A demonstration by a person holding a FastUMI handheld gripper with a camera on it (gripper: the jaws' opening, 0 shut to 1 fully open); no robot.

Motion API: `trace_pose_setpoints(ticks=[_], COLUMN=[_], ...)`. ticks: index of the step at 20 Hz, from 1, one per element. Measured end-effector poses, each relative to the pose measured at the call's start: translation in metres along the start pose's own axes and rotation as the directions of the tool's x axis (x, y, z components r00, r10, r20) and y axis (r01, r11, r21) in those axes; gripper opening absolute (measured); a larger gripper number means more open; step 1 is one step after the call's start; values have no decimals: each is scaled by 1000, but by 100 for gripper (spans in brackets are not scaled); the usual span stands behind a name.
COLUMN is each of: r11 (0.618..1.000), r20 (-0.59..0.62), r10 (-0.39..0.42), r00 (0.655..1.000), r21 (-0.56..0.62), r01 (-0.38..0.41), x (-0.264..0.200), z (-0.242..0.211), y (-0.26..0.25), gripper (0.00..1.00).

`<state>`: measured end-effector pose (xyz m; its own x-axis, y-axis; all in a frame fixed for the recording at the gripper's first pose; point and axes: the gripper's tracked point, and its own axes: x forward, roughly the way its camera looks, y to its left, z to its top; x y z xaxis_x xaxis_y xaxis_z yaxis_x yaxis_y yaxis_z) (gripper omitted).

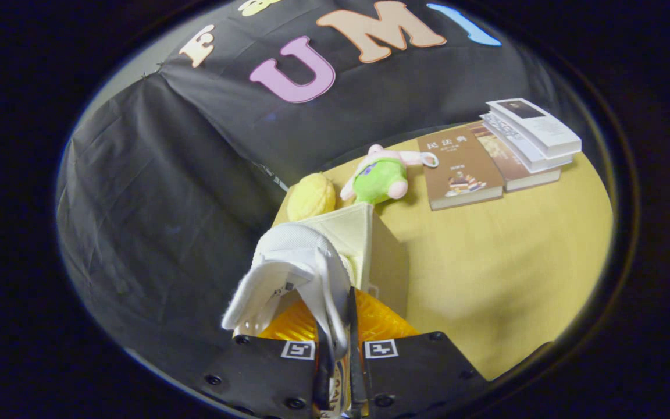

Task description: Open the storage box then place both shoes into the box .Put the left shoe in first, then the right shoe, with the right side of both shoes facing outward in a uniform manner.

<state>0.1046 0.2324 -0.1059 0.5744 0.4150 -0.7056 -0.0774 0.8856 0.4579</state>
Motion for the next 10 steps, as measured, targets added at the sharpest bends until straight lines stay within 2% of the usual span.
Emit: trace_pose_setpoints(ticks=[4, 7, 10], r11=[1000, 994, 984], r20=[-37, -26, 2], r10=[6, -109, -167], r00=[999, 994, 986], r21=[25, -23, -64], r01=[-5, 108, 167], x=[39, 59, 62], z=[-2, -1, -2], y=[21, 6, -2], gripper=[17, 17, 17])
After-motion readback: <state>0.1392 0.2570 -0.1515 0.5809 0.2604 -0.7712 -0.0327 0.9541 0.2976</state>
